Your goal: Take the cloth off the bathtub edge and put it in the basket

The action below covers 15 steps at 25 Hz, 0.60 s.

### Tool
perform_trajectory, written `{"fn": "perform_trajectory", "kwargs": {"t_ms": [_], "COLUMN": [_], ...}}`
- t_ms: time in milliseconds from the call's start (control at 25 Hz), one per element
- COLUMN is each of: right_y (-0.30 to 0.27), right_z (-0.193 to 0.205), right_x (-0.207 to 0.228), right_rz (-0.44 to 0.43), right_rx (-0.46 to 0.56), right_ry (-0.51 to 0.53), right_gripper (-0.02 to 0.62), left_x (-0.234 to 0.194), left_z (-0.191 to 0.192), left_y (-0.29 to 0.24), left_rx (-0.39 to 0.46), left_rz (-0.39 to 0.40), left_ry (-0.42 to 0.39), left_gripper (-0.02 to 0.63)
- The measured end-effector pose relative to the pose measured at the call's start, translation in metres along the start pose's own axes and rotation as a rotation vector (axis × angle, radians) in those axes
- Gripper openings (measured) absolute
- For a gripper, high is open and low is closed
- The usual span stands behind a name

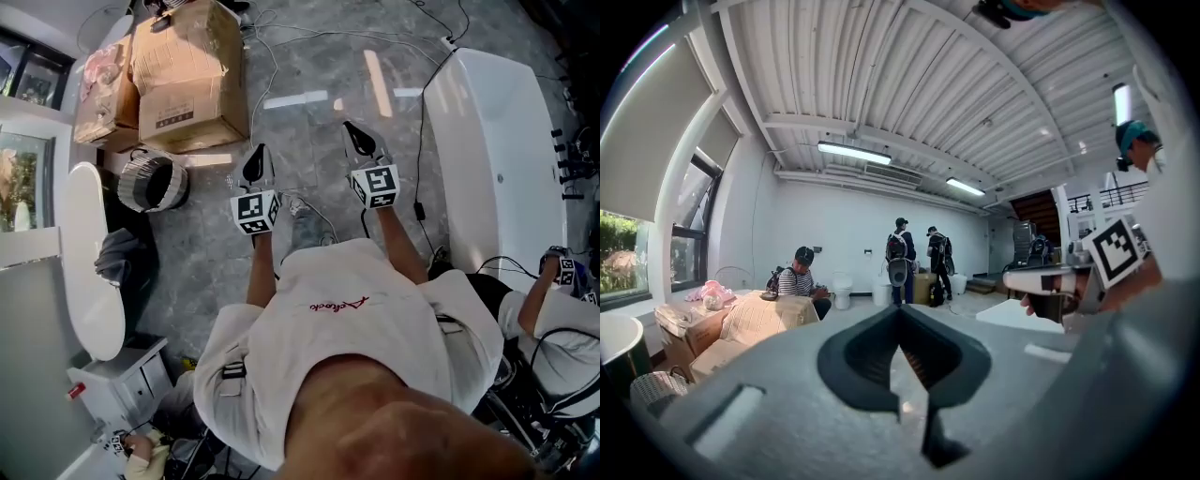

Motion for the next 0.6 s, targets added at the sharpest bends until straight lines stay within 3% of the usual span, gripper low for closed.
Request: {"fn": "perform_trajectory", "kwargs": {"t_ms": [600], "right_y": [-0.119], "right_z": [-0.032], "right_x": [0.021], "right_rz": [0.002], "right_rx": [0.012], "right_ry": [0.036], "right_gripper": [0.006], "left_x": [-0.08], "left_z": [-0.032], "left_y": [-0.089], "left_rx": [0.036], "left_rz": [-0.01], "left_ry": [0.001], "left_gripper": [0.0]}}
Point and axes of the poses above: the fingertips, and each gripper's own axes: y backward along the fingers, x to its right, z out of its underside, the point moved 10 cm from there along y, backward along the fingers, and after that the axes turned 4 degrees about -z, right-handed, at the moved point
